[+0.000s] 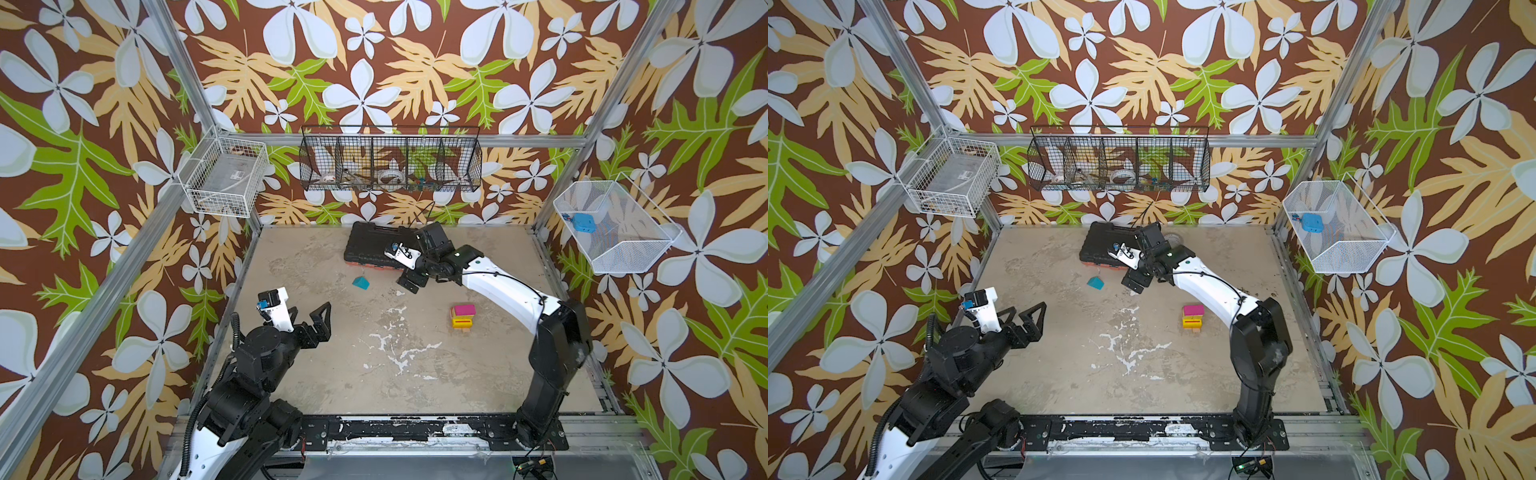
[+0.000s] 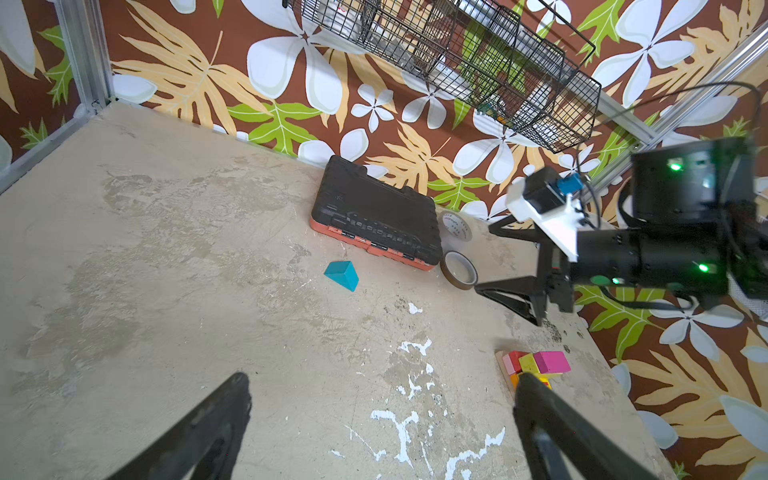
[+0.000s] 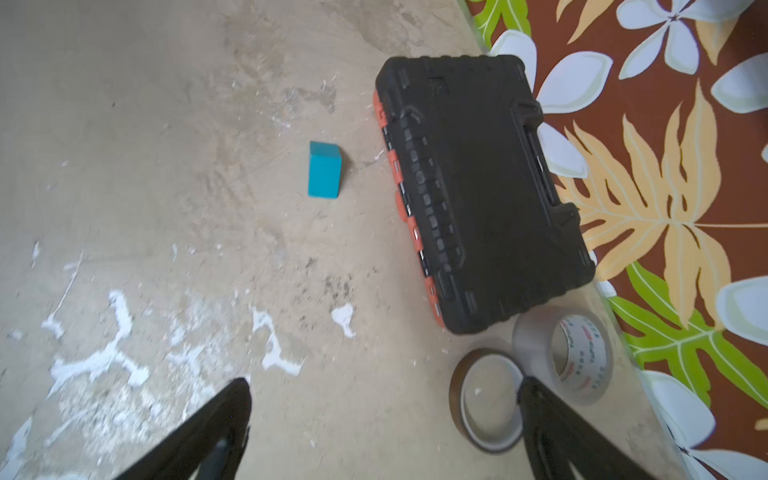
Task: Build the wood block tower
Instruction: 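Swing the right gripper over to the teal block by the case, then lower the right gripper and close it on the teal block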
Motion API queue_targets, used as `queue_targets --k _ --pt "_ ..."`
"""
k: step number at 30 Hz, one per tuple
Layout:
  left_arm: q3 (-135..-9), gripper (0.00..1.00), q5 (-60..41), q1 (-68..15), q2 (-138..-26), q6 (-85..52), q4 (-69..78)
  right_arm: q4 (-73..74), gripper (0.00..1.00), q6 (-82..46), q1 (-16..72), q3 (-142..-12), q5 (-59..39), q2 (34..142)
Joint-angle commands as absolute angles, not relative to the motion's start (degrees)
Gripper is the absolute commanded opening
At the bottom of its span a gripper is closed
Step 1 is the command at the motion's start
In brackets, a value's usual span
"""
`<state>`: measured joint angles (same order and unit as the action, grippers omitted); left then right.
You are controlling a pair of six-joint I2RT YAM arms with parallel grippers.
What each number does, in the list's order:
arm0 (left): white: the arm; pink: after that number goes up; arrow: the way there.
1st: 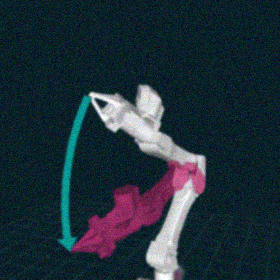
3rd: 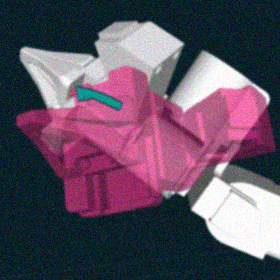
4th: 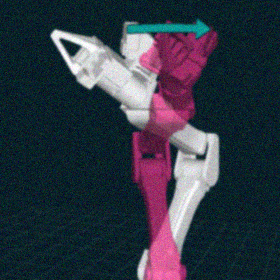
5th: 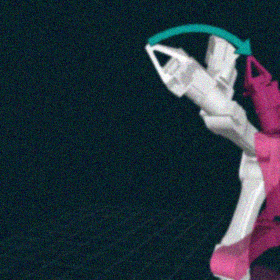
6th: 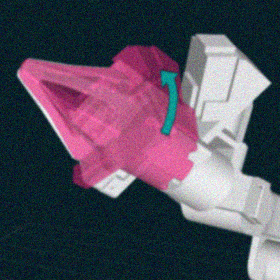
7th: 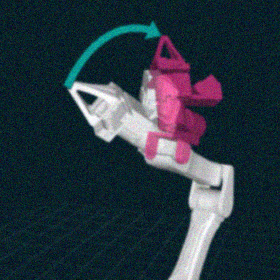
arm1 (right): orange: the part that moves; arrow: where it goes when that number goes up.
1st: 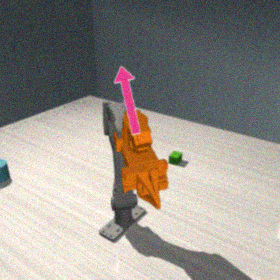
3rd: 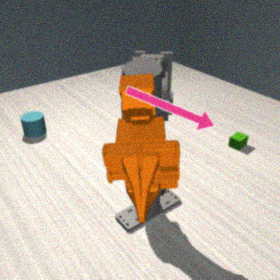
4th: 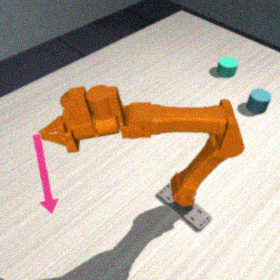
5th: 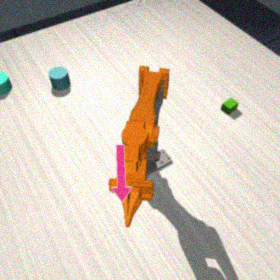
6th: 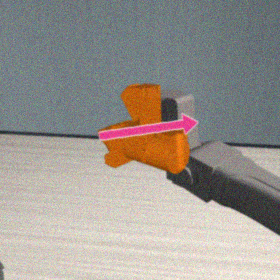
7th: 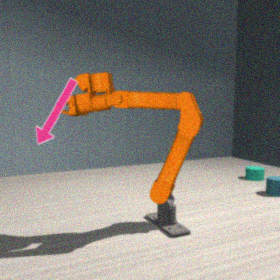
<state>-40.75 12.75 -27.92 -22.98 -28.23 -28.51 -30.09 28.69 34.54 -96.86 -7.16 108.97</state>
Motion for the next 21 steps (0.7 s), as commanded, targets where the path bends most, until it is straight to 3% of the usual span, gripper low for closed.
queue_targets --k 1,6,14,21 --pt "-40.61 1.0 13.54 -27.95 -23.12 -27.95 -27.95 -35.17 0.98 28.41 35.85 -102.32 -10.29 114.24" --pt "-40.61 1.0 13.8 -27.95 -23.12 -27.96 -27.94 -34.6 0.91 29.53 38.83 -106.8 -12.77 120.04" --pt "-40.61 1.0 13.8 -27.95 -23.33 -27.9 -27.95 -46.5 0.85 28.14 39.71 -128.56 -10.95 138.92" --pt "-40.6 1.0 13.75 -27.95 -23.72 -27.87 -27.91 -40.31 0.82 22.57 40.57 -130.02 -14.45 142.7"
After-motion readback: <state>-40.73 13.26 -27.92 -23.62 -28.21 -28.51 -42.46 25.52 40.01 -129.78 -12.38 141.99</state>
